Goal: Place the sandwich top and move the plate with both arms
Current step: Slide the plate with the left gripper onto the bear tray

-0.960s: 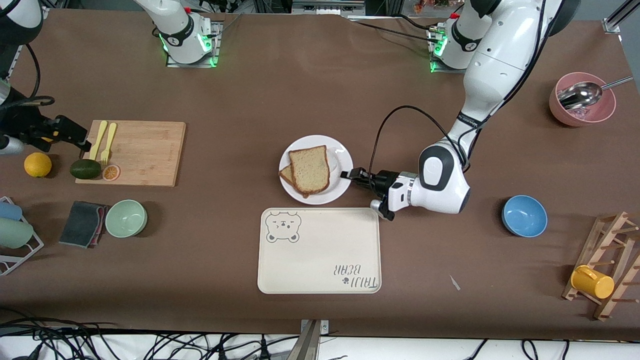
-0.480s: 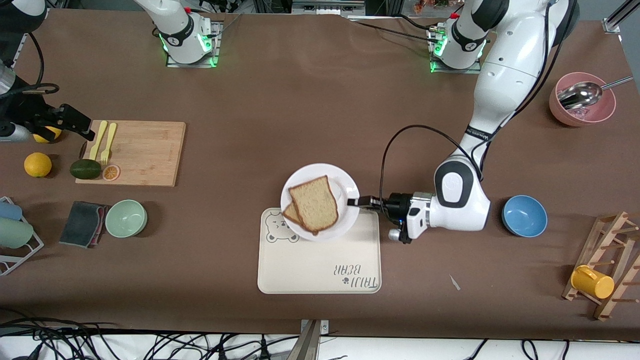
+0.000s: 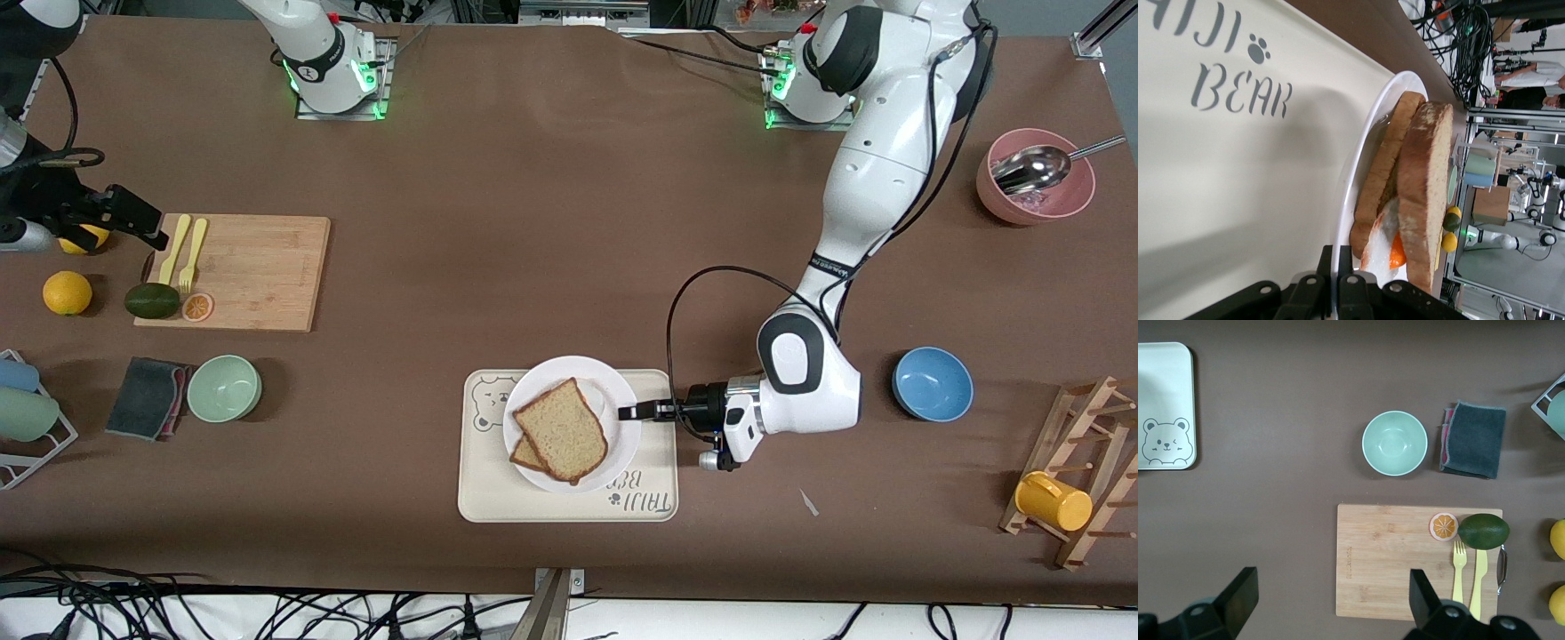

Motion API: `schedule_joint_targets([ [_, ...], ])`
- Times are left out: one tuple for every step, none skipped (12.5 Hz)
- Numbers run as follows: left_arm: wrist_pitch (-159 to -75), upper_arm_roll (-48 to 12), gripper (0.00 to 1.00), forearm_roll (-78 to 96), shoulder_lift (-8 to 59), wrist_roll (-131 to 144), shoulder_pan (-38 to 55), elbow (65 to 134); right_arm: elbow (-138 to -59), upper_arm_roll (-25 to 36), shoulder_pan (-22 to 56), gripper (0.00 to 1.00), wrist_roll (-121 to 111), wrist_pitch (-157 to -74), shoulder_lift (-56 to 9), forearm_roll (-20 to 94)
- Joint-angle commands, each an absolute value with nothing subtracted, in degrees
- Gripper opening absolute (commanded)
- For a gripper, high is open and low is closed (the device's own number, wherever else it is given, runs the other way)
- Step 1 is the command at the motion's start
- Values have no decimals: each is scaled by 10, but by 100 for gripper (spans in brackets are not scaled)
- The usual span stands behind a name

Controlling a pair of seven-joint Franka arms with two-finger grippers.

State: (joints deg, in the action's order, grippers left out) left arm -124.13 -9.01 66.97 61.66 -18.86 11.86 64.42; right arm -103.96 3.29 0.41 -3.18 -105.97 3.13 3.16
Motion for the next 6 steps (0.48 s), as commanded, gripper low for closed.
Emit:
schedule_joint_targets([
  [-1282, -92, 0, 692, 651, -164, 133, 592, -1038, 33, 2, 100, -33, -1051, 38, 40],
  [-1291, -92, 0, 700, 656, -163, 133, 592, -1038, 33, 2, 100, -33, -1052, 37, 40],
  [-1302, -92, 0, 722, 661, -163, 134, 592, -1039, 34, 2, 100, -33, -1051, 37, 40],
  [-1303, -92, 0, 747, 668, -163, 136, 592, -1039, 35, 2, 100, -34, -1050, 37, 40],
  [-1303, -92, 0, 755, 668, -163, 136, 592, -1039, 35, 2, 100, -35, -1050, 37, 40],
  [-1303, -92, 0, 755, 670, -163, 136, 592, -1039, 35, 2, 100, -35, -1051, 37, 40],
])
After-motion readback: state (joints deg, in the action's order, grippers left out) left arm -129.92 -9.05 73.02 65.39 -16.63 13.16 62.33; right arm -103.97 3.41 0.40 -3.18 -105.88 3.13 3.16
